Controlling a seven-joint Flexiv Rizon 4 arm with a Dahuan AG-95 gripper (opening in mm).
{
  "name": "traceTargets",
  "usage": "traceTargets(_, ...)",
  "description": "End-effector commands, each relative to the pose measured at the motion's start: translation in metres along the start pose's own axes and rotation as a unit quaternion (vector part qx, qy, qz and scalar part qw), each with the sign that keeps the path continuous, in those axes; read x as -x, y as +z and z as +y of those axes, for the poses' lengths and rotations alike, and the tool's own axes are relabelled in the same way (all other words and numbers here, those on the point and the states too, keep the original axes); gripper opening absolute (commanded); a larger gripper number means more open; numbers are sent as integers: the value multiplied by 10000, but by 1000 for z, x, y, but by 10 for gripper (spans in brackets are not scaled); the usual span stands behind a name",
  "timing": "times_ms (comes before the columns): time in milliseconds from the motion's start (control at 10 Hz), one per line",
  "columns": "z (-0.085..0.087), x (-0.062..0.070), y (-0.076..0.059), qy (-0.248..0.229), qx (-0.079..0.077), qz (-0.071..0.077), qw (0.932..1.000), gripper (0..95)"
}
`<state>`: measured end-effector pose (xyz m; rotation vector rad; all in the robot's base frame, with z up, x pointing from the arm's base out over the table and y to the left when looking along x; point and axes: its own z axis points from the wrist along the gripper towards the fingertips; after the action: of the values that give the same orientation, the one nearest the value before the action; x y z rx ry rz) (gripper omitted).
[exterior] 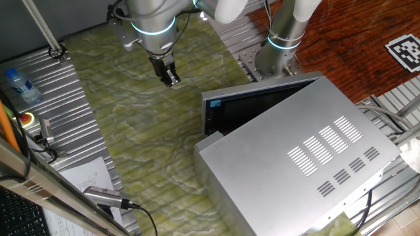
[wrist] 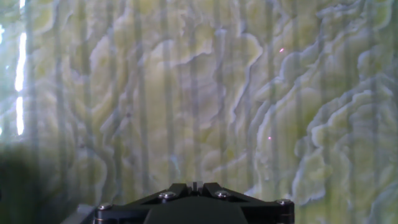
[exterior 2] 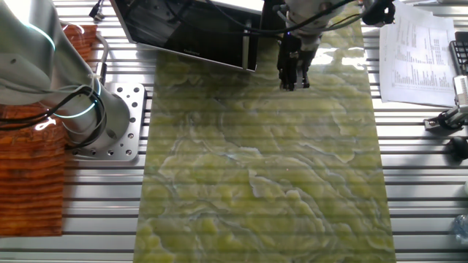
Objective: Close the microwave door
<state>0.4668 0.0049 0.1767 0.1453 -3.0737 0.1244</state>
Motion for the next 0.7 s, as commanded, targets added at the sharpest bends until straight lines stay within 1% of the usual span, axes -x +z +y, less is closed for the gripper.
traceTargets(100,-1,-5,4,73,225,36,9997,0)
traceTargets(300,-1,-18,10,133,220,49,9997,0)
traceTargets(400,0,-22,12,118,246,43,9996,0)
traceTargets(500,0,-23,12,127,262,39,9996,0)
traceTargets(600,0,-23,12,105,245,26,9996,0)
traceTargets(700,0,-23,12,2,236,-34,9997,0)
